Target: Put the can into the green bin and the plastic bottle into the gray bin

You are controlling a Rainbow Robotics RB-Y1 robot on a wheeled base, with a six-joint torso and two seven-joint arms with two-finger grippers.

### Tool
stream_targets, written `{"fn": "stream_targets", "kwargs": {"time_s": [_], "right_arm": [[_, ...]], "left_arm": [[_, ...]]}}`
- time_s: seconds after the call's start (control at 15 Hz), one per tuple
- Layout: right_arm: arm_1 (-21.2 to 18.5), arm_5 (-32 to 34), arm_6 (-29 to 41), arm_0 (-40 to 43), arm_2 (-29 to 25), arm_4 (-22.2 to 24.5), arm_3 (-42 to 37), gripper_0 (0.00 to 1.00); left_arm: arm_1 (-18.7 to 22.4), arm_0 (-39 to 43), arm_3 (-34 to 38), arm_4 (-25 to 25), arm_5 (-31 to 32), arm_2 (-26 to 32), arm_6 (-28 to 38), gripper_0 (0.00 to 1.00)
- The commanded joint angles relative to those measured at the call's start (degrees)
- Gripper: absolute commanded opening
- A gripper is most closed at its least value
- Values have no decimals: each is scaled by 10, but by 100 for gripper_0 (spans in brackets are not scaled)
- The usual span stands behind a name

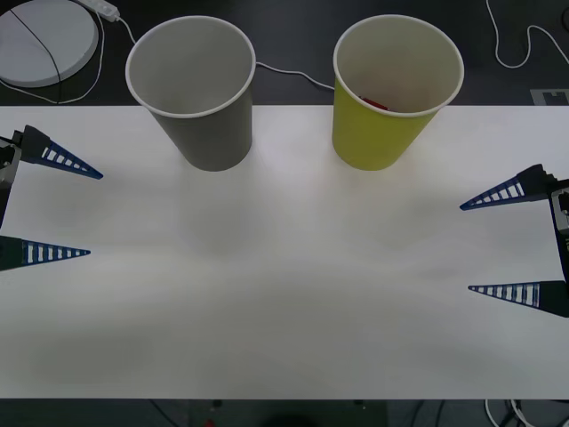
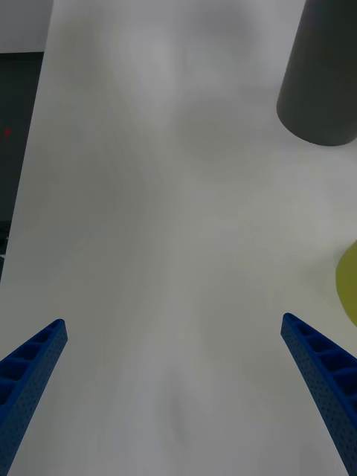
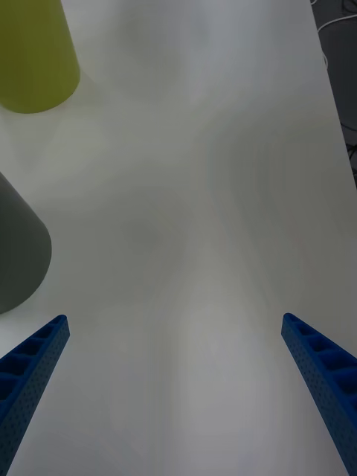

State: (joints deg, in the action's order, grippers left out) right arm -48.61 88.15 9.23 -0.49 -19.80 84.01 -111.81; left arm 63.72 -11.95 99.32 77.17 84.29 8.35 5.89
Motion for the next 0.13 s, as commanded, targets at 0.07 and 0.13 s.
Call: {"fn": "stream_targets", "kwargs": {"time_s": [0.07,0.13], "right_arm": [[0,0,0,1,-1,0,0,100],[0,0,0,1,-1,0,0,100]], "left_arm": [[0,0,0,0,0,0,0,100],[0,0,0,0,0,0,0,100]]}}
